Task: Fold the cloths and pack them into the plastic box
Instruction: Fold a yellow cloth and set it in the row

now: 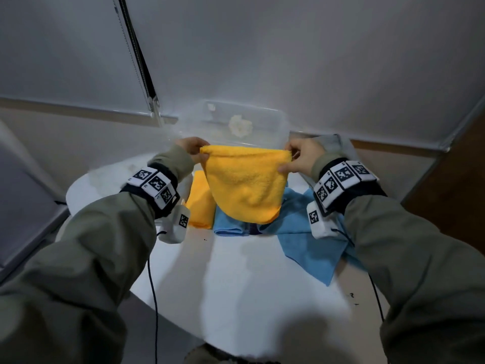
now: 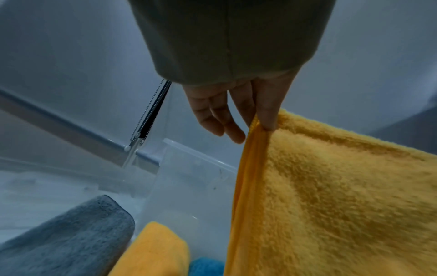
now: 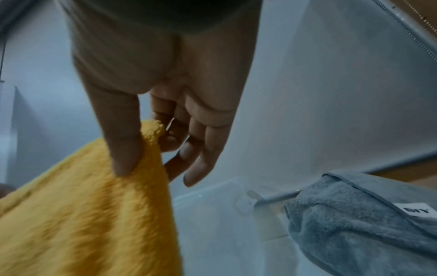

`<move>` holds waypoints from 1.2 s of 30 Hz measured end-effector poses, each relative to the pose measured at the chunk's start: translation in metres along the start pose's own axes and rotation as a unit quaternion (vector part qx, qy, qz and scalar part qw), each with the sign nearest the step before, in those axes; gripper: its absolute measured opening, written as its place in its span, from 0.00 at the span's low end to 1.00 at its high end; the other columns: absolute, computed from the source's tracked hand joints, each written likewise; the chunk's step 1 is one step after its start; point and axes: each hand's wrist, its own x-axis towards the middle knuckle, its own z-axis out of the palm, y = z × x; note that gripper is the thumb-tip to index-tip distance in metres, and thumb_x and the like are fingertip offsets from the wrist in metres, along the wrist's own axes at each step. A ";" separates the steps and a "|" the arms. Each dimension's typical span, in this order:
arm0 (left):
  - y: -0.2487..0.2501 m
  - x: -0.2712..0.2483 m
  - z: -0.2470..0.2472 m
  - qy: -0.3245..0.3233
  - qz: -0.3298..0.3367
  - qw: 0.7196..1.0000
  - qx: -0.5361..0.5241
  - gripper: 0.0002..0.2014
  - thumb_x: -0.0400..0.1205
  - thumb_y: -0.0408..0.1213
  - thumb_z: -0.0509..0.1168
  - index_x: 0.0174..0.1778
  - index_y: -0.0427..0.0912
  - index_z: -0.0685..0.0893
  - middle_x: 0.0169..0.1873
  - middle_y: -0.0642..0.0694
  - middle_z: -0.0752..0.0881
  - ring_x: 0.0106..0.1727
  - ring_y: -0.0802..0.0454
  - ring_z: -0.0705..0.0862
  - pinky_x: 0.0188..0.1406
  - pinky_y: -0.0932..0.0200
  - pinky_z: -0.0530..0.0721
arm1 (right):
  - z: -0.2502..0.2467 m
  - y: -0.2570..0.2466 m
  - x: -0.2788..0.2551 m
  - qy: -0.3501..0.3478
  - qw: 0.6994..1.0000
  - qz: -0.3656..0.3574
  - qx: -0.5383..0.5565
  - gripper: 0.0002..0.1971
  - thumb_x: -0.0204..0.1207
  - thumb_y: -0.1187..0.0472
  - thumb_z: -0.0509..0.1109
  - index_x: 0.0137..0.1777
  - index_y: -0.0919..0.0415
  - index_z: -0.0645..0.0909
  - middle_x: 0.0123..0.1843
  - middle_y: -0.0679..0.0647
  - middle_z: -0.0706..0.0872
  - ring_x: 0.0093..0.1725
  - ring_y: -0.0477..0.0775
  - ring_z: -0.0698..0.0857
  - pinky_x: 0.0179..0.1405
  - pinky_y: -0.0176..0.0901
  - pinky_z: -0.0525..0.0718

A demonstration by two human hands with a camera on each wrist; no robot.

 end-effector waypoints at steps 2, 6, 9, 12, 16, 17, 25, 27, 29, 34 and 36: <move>0.000 0.002 0.002 -0.019 -0.009 0.999 0.034 0.13 0.77 0.19 0.64 0.56 0.33 0.79 0.36 0.47 0.78 0.38 0.51 0.77 0.51 0.53 0.79 | 0.008 0.003 0.002 0.029 0.999 0.028 0.006 0.14 0.66 0.65 0.78 0.44 0.53 0.75 0.42 0.56 0.81 0.48 0.61 0.84 0.52 0.53 0.86; 0.004 0.011 0.006 -0.006 -0.056 0.994 0.099 0.10 0.78 0.24 0.63 0.54 0.37 0.80 0.39 0.45 0.78 0.48 0.44 0.77 0.54 0.50 0.80 | 0.017 0.003 0.005 0.035 0.997 0.066 0.005 0.15 0.71 0.66 0.72 0.57 0.56 0.79 0.42 0.53 0.80 0.47 0.56 0.80 0.46 0.43 0.76; 0.006 0.011 0.004 0.010 -0.084 0.993 0.083 0.05 0.78 0.27 0.61 0.46 0.40 0.77 0.33 0.48 0.76 0.46 0.45 0.75 0.45 0.55 0.74 | 0.013 0.001 0.001 0.055 0.992 0.055 0.095 0.11 0.70 0.63 0.75 0.52 0.59 0.84 0.50 0.57 0.87 0.54 0.58 0.83 0.59 0.50 0.81; 0.015 0.007 0.003 -0.042 -0.049 0.986 0.151 0.18 0.75 0.31 0.67 0.62 0.40 0.77 0.60 0.38 0.78 0.62 0.40 0.76 0.58 0.50 0.77 | 0.011 -0.007 0.000 0.072 0.984 0.008 0.160 0.07 0.70 0.62 0.75 0.47 0.54 0.83 0.50 0.57 0.87 0.55 0.59 0.84 0.62 0.55 0.81; 0.058 -0.006 0.026 -0.166 0.071 0.983 0.022 0.43 0.70 0.33 0.76 0.77 0.41 0.59 0.73 0.43 0.67 0.73 0.48 0.67 0.68 0.55 0.69 | 0.017 -0.030 0.005 0.036 0.996 -0.049 0.071 0.06 0.70 0.60 0.75 0.43 0.51 0.82 0.37 0.45 0.82 0.46 0.51 0.82 0.50 0.44 0.79; 0.066 -0.005 0.032 -0.166 0.077 0.982 0.035 0.41 0.70 0.36 0.76 0.76 0.42 0.62 0.67 0.45 0.72 0.68 0.50 0.72 0.64 0.56 0.71 | 0.017 -0.036 0.005 0.035 0.996 -0.056 0.064 0.06 0.70 0.60 0.75 0.44 0.51 0.82 0.36 0.45 0.82 0.45 0.50 0.82 0.50 0.44 0.79; 0.078 0.015 0.006 -0.150 0.111 0.981 0.053 0.10 0.76 0.29 0.70 0.52 0.33 0.84 0.44 0.37 0.84 0.48 0.46 0.80 0.57 0.48 0.81 | 0.019 -0.001 -0.013 -0.100 0.992 0.062 0.034 0.18 0.75 0.57 0.72 0.64 0.62 0.79 0.59 0.59 0.85 0.56 0.57 0.82 0.56 0.45 0.78; 0.073 0.018 -0.002 -0.152 0.087 0.981 0.082 0.12 0.76 0.30 0.70 0.55 0.34 0.84 0.51 0.37 0.86 0.51 0.46 0.81 0.62 0.46 0.81 | 0.021 0.013 -0.017 -0.094 0.992 0.072 0.041 0.17 0.77 0.57 0.69 0.63 0.64 0.80 0.58 0.60 0.85 0.54 0.53 0.80 0.52 0.41 0.75; 0.065 0.019 -0.006 -0.151 0.061 0.983 0.080 0.14 0.76 0.31 0.69 0.57 0.35 0.84 0.53 0.40 0.85 0.53 0.46 0.81 0.63 0.46 0.80 | 0.020 0.022 -0.020 -0.085 0.991 0.083 0.064 0.14 0.79 0.56 0.67 0.58 0.65 0.82 0.50 0.56 0.85 0.52 0.52 0.79 0.43 0.39 0.76; 0.056 0.016 -0.004 -0.154 0.053 0.985 0.060 0.14 0.76 0.30 0.69 0.58 0.34 0.83 0.56 0.37 0.85 0.53 0.47 0.80 0.62 0.49 0.80 | 0.011 0.037 -0.013 -0.066 0.981 0.158 0.090 0.08 0.74 0.54 0.72 0.50 0.55 0.82 0.47 0.49 0.84 0.56 0.57 0.82 0.58 0.49 0.78; 0.059 0.017 -0.002 -0.167 0.056 0.981 0.087 0.14 0.77 0.32 0.69 0.58 0.36 0.83 0.56 0.38 0.85 0.55 0.44 0.81 0.64 0.47 0.79 | 0.008 0.033 -0.008 -0.063 0.987 0.146 0.010 0.27 0.68 0.58 0.78 0.67 0.58 0.77 0.65 0.57 0.81 0.67 0.60 0.78 0.68 0.49 0.75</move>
